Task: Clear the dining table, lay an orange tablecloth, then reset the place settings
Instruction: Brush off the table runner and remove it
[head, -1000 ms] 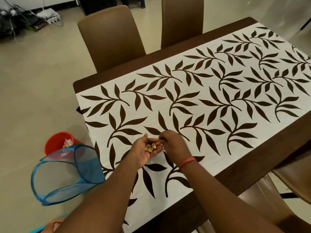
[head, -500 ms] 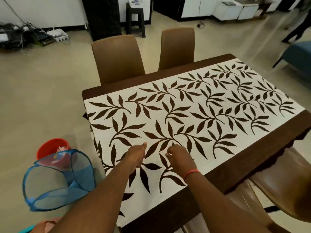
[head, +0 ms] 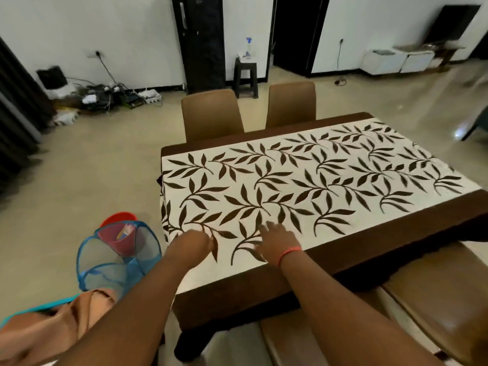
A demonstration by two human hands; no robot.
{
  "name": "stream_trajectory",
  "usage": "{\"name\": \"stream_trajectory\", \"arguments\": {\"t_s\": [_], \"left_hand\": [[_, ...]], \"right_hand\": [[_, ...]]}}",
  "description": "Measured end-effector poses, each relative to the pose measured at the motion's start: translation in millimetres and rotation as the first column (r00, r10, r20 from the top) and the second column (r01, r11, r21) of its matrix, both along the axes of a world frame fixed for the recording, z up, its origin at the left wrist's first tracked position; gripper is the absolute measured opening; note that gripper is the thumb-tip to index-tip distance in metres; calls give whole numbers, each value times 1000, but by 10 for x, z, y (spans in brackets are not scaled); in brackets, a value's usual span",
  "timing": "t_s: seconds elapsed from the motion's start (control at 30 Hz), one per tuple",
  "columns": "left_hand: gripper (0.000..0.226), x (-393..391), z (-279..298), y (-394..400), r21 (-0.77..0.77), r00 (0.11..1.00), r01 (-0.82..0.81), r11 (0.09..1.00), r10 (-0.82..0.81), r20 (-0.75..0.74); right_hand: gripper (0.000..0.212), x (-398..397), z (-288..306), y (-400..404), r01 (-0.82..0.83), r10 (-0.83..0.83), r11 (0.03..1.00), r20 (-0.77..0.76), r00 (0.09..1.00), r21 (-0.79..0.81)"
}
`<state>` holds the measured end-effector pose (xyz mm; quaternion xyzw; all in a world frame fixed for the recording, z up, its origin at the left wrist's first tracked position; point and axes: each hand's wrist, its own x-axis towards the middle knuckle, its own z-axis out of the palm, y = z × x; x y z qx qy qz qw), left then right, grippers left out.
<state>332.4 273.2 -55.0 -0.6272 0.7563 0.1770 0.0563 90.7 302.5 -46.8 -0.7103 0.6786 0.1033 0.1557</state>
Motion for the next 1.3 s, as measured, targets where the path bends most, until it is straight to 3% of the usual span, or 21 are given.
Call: {"name": "stream_trajectory", "arguments": {"t_s": [0.23, 0.43, 0.57, 0.67, 0.7, 0.77, 0.83, 1.07, 1.3], "left_hand": [[37, -42, 430, 722, -107, 992, 29, 994, -16, 123], [30, 689, 723, 1281, -130, 978, -42, 991, 67, 197], [36, 1582, 693, 2007, -133, 944, -255, 958, 276, 183], [41, 2311, 705, 2669, -266, 849, -515, 815, 527, -28], [38, 2569, 723, 2956, -296, 843, -520, 801, 537, -26], [38, 3030, 679, 3457, -304, 856, -454, 838, 505, 112], [46, 3625, 638, 4042, -279, 814, -467, 839, 532, 234], [50, 5440, 613, 5578, -218, 699, -641, 736, 677, 231], [52, 6647, 500, 6234, -220, 643, -698, 682, 731, 229]], "right_hand": [[76, 35, 315, 484, -61, 60, 998, -33, 998, -33], [79, 899, 411, 647, -197, 199, 979, 26, 980, -60], [78, 1792, 309, 988, -316, 317, 948, 44, 947, -32], [80, 2542, 267, 1260, -423, 423, 906, 42, 905, -19], [81, 2858, 258, 1408, -471, 471, 882, 42, 881, -4], [82, 3450, 253, 1733, -548, 548, 836, 55, 835, -17], [83, 4171, 249, 2174, -609, 613, 790, 68, 787, -74], [79, 6086, 178, 3387, -753, 760, 650, 71, 646, -98], [79, 7430, 48, 3900, -805, 806, 591, 83, 586, -57]]}}
